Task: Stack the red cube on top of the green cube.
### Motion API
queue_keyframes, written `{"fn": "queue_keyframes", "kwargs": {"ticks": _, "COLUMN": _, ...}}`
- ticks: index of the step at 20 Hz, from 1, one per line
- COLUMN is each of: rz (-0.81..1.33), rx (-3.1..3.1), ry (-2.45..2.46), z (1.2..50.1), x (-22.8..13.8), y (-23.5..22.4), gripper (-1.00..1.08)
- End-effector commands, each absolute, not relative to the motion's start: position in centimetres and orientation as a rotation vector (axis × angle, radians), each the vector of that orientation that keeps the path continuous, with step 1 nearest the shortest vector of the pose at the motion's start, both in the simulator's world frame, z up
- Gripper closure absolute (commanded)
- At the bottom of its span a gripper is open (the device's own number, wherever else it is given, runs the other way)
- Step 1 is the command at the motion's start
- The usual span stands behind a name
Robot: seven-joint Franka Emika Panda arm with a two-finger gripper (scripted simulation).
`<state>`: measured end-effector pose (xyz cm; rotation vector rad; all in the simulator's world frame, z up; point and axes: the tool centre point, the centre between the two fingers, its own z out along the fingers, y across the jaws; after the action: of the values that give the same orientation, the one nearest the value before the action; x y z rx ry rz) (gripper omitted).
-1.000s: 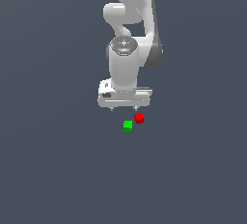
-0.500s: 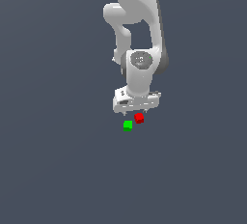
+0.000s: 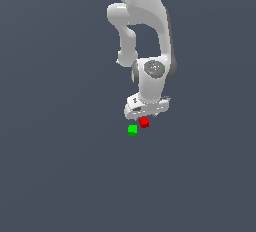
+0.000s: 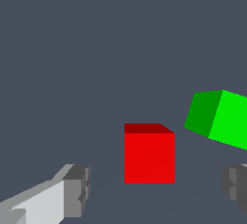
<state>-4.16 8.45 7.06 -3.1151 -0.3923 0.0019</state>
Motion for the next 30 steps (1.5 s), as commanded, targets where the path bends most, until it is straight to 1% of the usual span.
{"fn": "queue_keyframes", "kwargs": {"ticks": 1, "rz": 0.000, "rx": -3.116, "ry": -0.395, "z": 7.0, "x": -4.1, "y": 8.4, "gripper": -0.92}}
{"fn": "queue_keyframes", "kwargs": {"ticks": 7, "rz": 0.002, "rx": -3.116, "ry": -0.394, "z": 6.5, "x": -4.2, "y": 8.5, "gripper": -0.92}}
{"fn": "queue_keyframes", "kwargs": {"ticks": 16, "rz": 0.000, "rx": -3.117, "ry": -0.394, "z": 2.7, "x": -4.2, "y": 8.4, "gripper": -0.92}}
{"fn": "queue_keyframes", "kwargs": {"ticks": 21, "rz": 0.000, "rx": -3.117, "ry": -0.393, "z": 2.0, "x": -4.1, "y": 8.4, "gripper": -0.92}}
{"fn": "queue_keyframes", "kwargs": {"ticks": 22, "rz": 0.000, "rx": -3.117, "ry": -0.393, "z": 2.0, "x": -4.1, "y": 8.4, "gripper": 1.08}}
{"fn": "queue_keyframes", "kwargs": {"ticks": 30, "rz": 0.000, "rx": -3.117, "ry": -0.393, "z": 2.0, "x": -4.1, "y": 8.4, "gripper": 1.08}}
